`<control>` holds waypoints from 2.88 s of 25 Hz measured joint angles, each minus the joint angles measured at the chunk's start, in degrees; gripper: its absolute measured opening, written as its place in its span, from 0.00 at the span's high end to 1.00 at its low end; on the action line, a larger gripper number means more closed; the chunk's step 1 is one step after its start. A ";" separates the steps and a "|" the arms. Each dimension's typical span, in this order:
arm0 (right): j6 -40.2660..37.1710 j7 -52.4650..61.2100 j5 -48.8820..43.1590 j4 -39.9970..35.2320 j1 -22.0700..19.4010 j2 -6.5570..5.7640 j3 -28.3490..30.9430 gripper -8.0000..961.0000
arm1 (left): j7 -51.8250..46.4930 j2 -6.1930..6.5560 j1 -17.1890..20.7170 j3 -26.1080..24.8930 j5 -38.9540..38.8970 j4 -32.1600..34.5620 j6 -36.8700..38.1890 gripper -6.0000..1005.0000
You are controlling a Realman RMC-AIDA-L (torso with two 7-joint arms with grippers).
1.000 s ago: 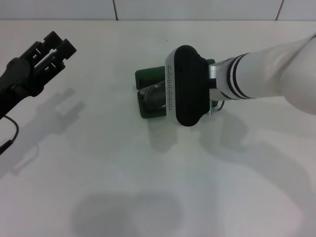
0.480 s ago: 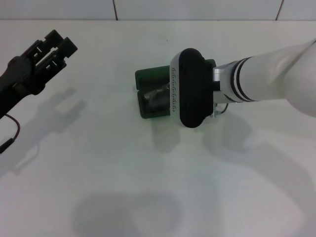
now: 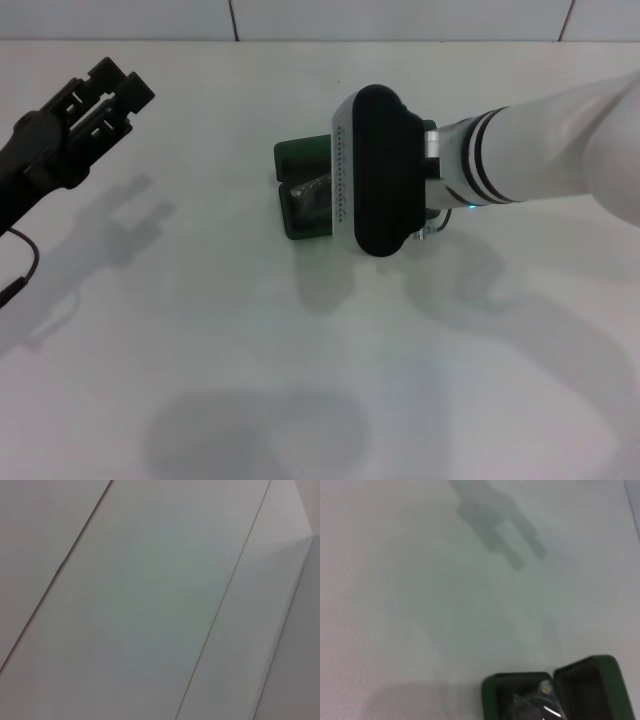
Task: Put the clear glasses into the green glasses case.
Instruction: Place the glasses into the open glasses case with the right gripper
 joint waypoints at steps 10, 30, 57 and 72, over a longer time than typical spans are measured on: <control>3.14 -0.01 -1.00 4.80 0.60 0.05 1.23 0.55 | -0.02 -0.07 -0.23 -0.11 0.00 0.00 -0.07 0.30; -4.29 0.59 1.52 3.73 1.20 0.05 1.47 0.55 | -0.02 -0.34 -0.28 0.00 0.41 0.42 0.06 0.30; -1.68 0.09 -0.81 5.09 1.06 0.05 1.85 0.59 | -0.37 -0.53 -0.20 0.00 0.00 0.32 0.18 0.30; -1.46 0.08 -0.89 4.76 0.80 0.05 2.11 0.78 | -0.19 -0.57 -0.30 -0.18 0.01 0.25 -0.06 0.30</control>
